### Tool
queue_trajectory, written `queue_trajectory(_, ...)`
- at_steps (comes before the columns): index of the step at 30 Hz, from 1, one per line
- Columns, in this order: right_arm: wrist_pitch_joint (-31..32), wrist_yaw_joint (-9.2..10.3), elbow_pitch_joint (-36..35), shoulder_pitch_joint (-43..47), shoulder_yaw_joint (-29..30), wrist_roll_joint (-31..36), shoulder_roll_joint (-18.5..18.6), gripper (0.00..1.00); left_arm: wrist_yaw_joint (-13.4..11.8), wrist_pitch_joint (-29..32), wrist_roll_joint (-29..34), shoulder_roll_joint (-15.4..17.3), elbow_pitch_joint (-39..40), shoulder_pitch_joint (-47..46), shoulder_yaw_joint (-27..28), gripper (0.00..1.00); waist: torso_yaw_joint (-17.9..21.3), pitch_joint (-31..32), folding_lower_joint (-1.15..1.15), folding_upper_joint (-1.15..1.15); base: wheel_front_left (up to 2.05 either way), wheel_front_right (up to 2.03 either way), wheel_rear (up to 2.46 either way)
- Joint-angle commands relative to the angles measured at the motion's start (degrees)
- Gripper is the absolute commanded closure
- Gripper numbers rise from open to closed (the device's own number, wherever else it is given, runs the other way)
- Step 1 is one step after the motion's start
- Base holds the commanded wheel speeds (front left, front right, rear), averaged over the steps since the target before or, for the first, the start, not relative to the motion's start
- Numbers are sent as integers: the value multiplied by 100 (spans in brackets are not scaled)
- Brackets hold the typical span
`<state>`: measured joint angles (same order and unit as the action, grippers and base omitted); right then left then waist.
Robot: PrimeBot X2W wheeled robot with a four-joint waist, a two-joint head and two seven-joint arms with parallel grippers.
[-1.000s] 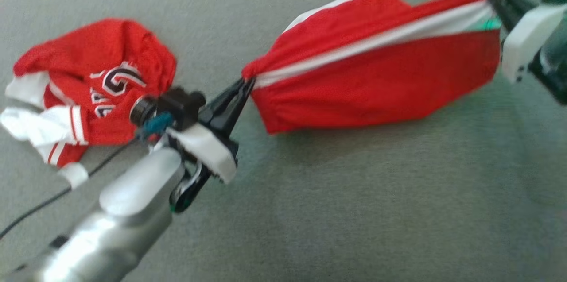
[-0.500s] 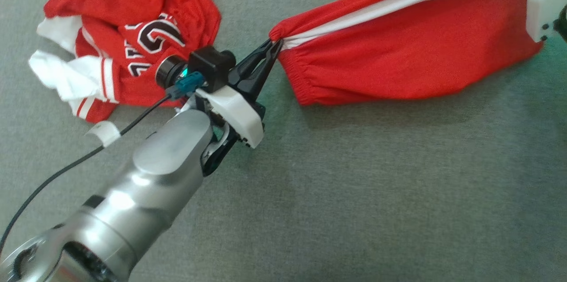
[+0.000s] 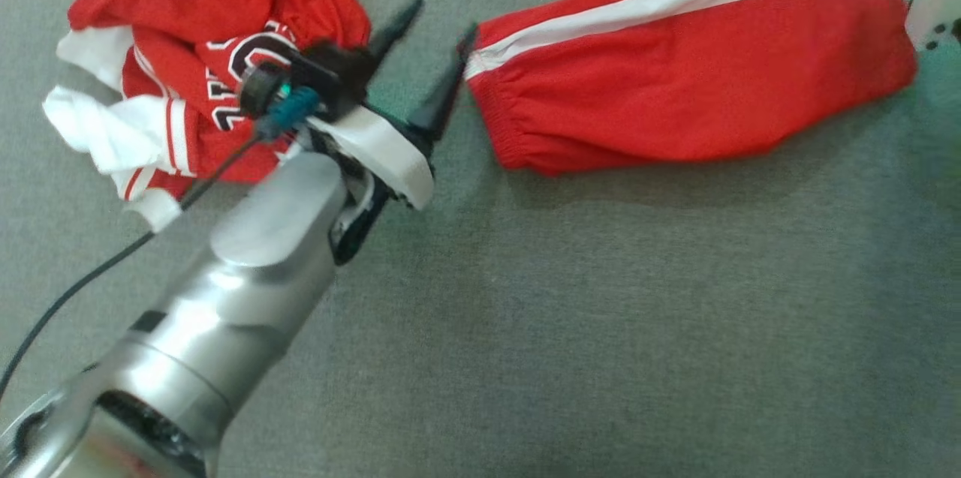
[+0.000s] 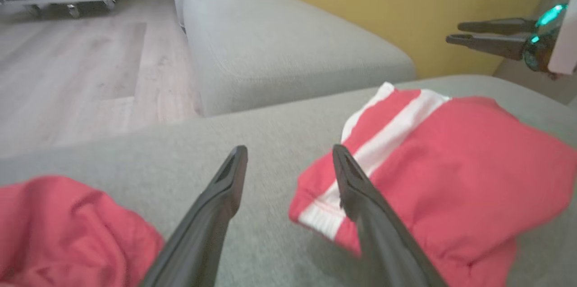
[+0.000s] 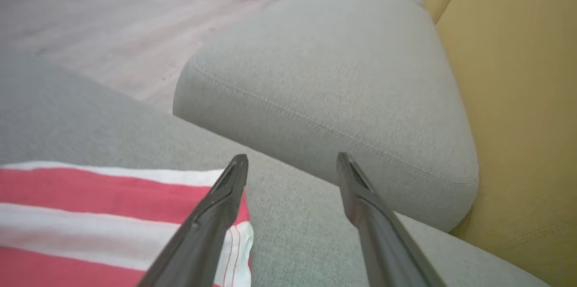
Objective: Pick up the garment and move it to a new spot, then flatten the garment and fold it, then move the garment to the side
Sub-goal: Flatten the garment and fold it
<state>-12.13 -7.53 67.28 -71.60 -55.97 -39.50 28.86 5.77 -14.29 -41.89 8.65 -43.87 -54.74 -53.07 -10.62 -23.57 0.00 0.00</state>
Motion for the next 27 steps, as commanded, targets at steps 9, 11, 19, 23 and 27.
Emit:
queue_trajectory(9, -283, 4, -1232, 510, 1253, 87, -88, 0, -424, -70, 879, 573, 1712, 939, 1715, 0, 486, 816, 0, 0, 0, 0, 0)
queue_trajectory(11, -284, 4, -1772, 939, 1764, 309, -122, 0, -468, -70, 1112, 568, 2088, 1332, 2053, 0, 570, 1004, 0, 0, 0, 0, 0)
queue_trajectory(19, -285, 4, -3329, 3154, 3626, 1696, -899, 0, -388, -70, 1579, 269, 2689, 2835, 3060, 0, 831, 1761, 0, 0, 0, 0, 0)
queue_trajectory(23, -286, 4, -3637, 4110, 4230, 2199, -1481, 0, -319, -71, 1746, 58, 2712, 3439, 3417, 0, 933, 2007, 0, 0, 0, 0, 0)
queue_trajectory(27, -286, 4, -3848, 4843, 4676, 2607, -2046, 0, -211, -71, 1957, -129, 2679, 3924, 3647, 0, 1011, 2161, 0, 0, 0, 0, 0)
